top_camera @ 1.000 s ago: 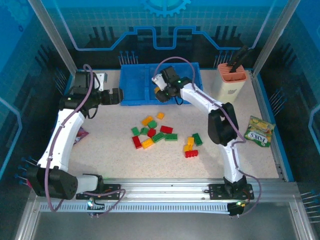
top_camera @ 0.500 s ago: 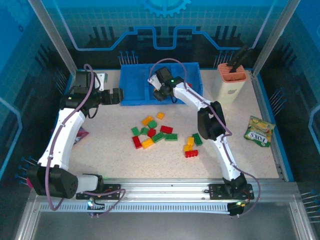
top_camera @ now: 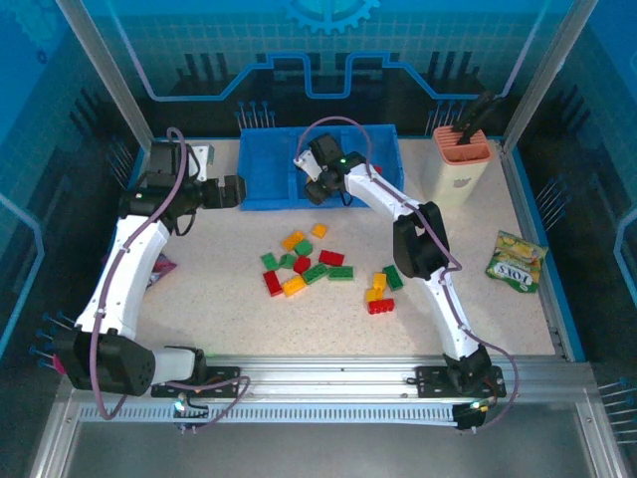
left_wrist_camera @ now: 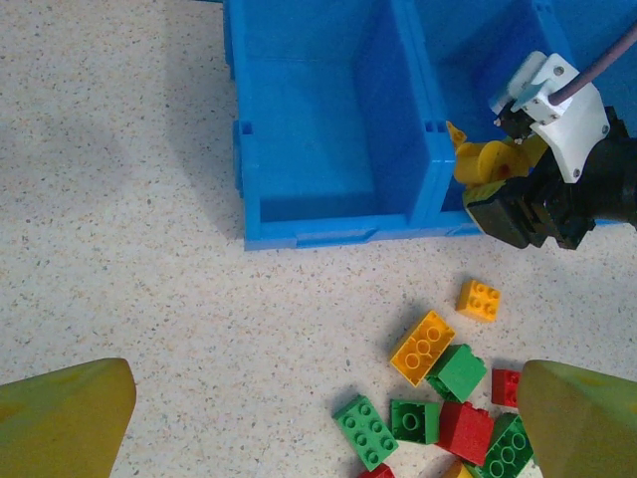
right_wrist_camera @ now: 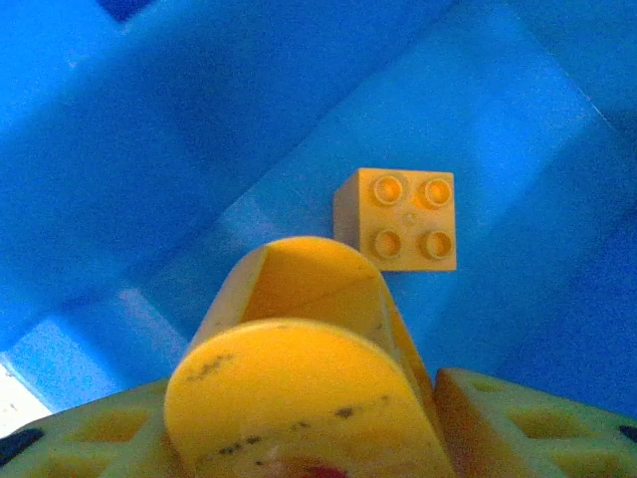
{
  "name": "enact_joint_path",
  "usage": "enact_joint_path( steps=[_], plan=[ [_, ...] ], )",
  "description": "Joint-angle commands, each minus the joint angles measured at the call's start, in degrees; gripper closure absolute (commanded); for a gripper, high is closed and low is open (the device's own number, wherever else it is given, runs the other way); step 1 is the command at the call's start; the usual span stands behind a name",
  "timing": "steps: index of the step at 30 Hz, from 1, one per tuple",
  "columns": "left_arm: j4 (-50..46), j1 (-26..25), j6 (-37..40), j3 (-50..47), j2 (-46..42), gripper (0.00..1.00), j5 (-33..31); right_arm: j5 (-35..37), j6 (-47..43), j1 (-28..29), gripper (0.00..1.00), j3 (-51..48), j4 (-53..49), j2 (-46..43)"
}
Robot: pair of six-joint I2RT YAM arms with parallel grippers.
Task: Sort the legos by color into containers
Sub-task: Place the lego in the container, then pick up the lego from the center of the table.
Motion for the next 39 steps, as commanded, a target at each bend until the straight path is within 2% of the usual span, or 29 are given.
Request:
enact_joint_path(
  steps=[1,5,8,13,16,19,24,27,32,39],
  plan=[
    [0.2,0.51,-0.22,0.98,-2.17,0.0,1.55,-1.32,1.15,0.6,0.38,0.47,-2.16,-4.05],
    [-0.23,0.51,-0.31,1.35,-2.47,0.0,2.41,-2.05,2.39,0.65,0.32,-2.33,-2.07,-7.17],
    [-0.1,0.51,-0.58,1.34,-3.15,0.01,3.07,-1.44,2.87,0.81,0.32,-4.2,-2.86,-10.5],
    [-0.21,0.51,-0.91,1.74,-4.19,0.01,3.51,2.3,7.19,1.44,0.31,-14.86,-4.92,-21.66],
    [0.09,0.51,-1.02,1.44,-5.1,0.01,3.61,6.41,15.78,0.83,0.29,-24.45,-10.15,-30.98],
    [0.45,0.51,-1.36,0.99,-5.64,0.01,3.85,6.6,26.21,0.06,0.25,-37.26,-14.13,-41.46],
    [0.45,0.42,-1.75,1.32,-5.07,0.01,5.32,2.08,43.39,-1.32,0.23,-59.69,-15.03,-57.57],
    [0.8,0.42,-1.98,1.2,-4.77,0.0,6.12,-0.79,49.62,-1.35,0.26,-69.26,-12.74,-63.96],
    [0.78,0.42,-2.25,1.2,-4.28,0.01,6.95,-7.56,55.33,-1.25,0.28,-77.56,-5.23,-66.84],
    [0.89,0.41,-2.32,0.79,-4.63,0.01,6.53,-9.6,56.08,-0.66,0.31,-77.91,-0.09,-60.61]
  ],
)
